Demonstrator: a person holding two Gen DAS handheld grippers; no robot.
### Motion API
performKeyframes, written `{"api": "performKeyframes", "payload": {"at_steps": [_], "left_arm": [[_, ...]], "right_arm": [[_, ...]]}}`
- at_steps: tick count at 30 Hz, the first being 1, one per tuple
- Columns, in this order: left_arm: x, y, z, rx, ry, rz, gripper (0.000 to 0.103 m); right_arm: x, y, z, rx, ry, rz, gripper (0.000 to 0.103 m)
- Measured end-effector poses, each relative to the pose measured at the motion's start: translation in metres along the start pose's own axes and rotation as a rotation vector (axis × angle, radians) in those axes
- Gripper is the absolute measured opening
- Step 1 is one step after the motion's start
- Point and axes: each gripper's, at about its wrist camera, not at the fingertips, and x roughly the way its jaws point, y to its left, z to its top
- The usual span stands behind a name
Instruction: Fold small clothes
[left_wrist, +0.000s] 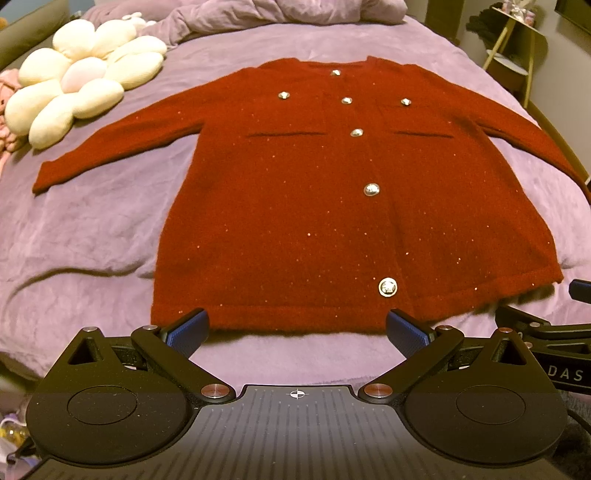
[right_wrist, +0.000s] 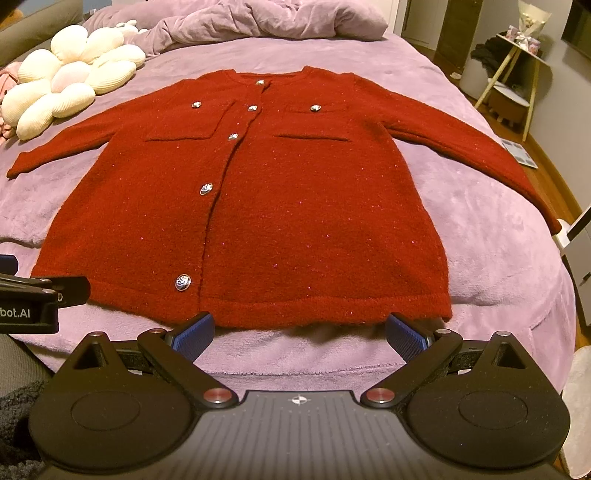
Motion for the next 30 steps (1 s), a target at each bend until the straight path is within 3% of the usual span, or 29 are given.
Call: {"api": "performKeyframes", "payload": {"at_steps": [30], "left_arm": [[0.0035, -0.0036, -0.0005, 0.006, 0.020, 0.001, 0.103]], "right_arm": [[-0.0024, -0.0056, -0.0033, 0.023, -0.042, 0.044, 0.099]]}}
